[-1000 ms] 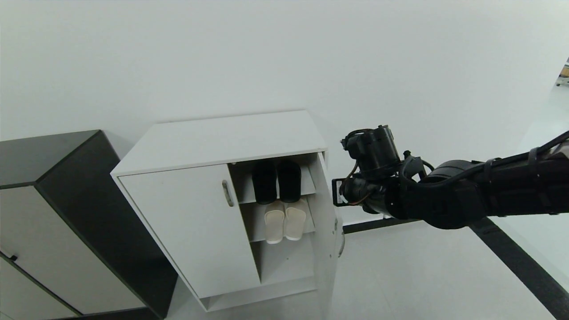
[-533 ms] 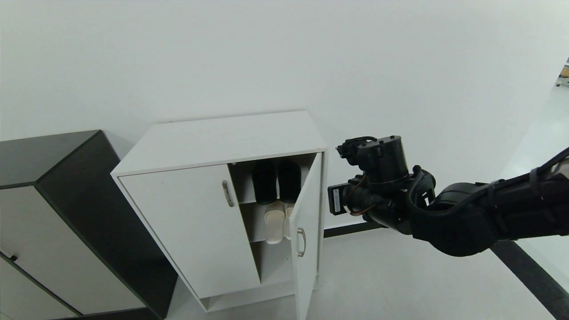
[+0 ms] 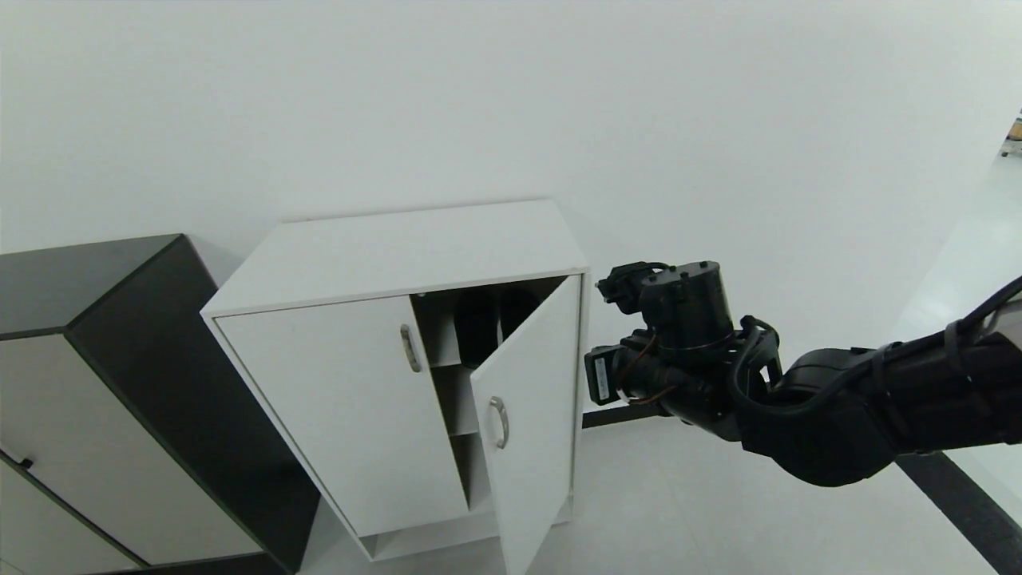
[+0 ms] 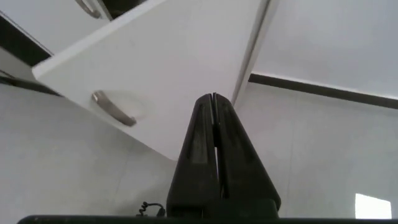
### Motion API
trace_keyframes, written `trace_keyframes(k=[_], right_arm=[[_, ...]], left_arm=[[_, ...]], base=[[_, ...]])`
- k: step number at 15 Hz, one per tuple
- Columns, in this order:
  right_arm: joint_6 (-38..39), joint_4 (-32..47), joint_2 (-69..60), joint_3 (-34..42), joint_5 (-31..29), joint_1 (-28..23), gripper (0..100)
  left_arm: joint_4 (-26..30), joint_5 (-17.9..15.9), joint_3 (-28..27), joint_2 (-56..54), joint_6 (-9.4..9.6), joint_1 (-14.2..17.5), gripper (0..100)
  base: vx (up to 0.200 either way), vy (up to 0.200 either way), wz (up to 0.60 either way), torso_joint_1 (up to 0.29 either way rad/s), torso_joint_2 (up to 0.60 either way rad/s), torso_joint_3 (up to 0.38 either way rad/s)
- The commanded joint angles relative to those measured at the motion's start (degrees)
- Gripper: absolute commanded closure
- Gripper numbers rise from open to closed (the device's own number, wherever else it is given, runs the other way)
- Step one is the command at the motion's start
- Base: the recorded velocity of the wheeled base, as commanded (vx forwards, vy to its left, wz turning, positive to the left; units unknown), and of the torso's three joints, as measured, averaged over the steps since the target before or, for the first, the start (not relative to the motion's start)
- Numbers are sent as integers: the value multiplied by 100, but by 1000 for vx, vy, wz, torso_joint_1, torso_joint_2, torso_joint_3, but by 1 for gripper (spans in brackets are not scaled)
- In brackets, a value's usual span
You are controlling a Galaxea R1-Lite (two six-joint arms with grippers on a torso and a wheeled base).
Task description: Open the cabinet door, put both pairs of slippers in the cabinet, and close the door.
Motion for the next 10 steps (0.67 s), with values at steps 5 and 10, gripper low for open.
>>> trace_keyframes(k=[5,10], right_arm=[[-7,-27,3,141,146,21,100],[-446,-792,-173,923,427,3,100]], left_arm=[[-2,-2,0,-1,1,6,100],[-2,-2,0,-1,1,6,100]], base=[[0,0,360,1,3,0],[0,0,0,0,0,0]])
